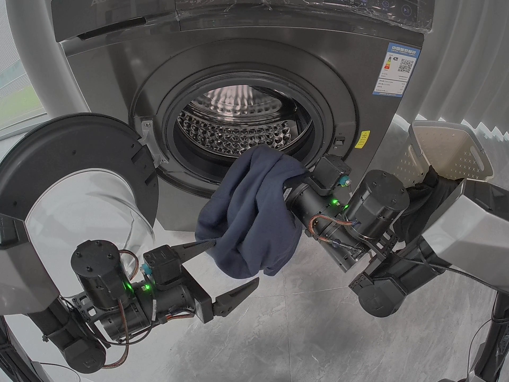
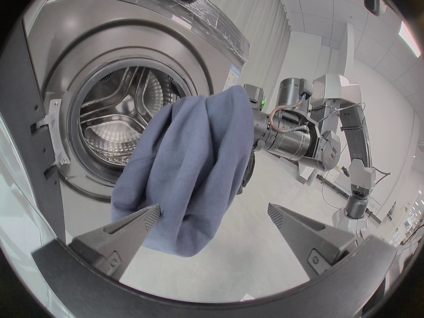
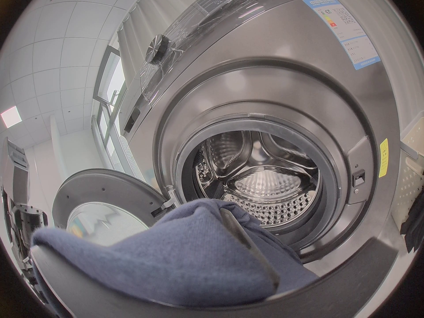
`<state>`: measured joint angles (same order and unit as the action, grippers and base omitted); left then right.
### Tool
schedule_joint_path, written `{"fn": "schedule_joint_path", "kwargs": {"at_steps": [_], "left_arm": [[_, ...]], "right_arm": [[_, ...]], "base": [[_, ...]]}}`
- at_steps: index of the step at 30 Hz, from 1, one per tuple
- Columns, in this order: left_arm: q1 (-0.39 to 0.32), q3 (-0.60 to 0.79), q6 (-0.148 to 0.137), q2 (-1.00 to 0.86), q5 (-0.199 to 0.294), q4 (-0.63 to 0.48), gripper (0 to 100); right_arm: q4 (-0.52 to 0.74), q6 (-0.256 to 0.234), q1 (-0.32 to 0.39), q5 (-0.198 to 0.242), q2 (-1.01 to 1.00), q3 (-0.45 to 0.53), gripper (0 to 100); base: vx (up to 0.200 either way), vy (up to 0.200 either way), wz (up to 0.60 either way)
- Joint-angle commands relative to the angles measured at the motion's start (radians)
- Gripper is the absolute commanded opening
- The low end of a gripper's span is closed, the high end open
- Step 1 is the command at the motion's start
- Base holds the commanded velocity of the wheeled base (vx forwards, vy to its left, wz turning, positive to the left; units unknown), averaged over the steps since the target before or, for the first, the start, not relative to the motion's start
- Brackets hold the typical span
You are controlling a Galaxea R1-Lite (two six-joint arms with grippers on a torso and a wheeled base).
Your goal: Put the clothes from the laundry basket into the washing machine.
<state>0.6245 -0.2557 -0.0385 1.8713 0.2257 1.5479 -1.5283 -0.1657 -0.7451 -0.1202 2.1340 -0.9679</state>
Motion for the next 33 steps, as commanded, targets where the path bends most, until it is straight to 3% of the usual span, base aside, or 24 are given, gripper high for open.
{"fn": "schedule_joint_path", "kwargs": {"at_steps": [1,18,24,32,33], "left_arm": [[-0.005,-0.094,-0.004,-0.043,-0.003,-0.003,100],[-0.029,-0.28,-0.008,0.184,-0.008,0.0,100],[-0.094,-0.416,-0.004,0.296,-0.011,0.0,100],[-0.104,-0.556,0.019,0.356,-0.082,0.0,100],[-0.101,-0.56,0.019,0.359,-0.085,0.0,0]], "right_arm": [[-0.001,-0.001,-0.01,-0.003,0.003,0.0,0],[-0.001,-0.001,-0.036,-0.006,0.0,0.005,0],[-0.001,-0.008,-0.056,-0.021,-0.006,0.009,0],[-0.001,-0.014,-0.074,-0.026,-0.005,0.009,0],[-0.001,-0.014,-0.074,-0.026,-0.005,0.009,0]], "base": [[0.0,0.0,0.0],[0.0,0.0,0.0],[0.0,0.0,0.0],[0.0,0.0,0.0],[0.0,0.0,0.0]]}}
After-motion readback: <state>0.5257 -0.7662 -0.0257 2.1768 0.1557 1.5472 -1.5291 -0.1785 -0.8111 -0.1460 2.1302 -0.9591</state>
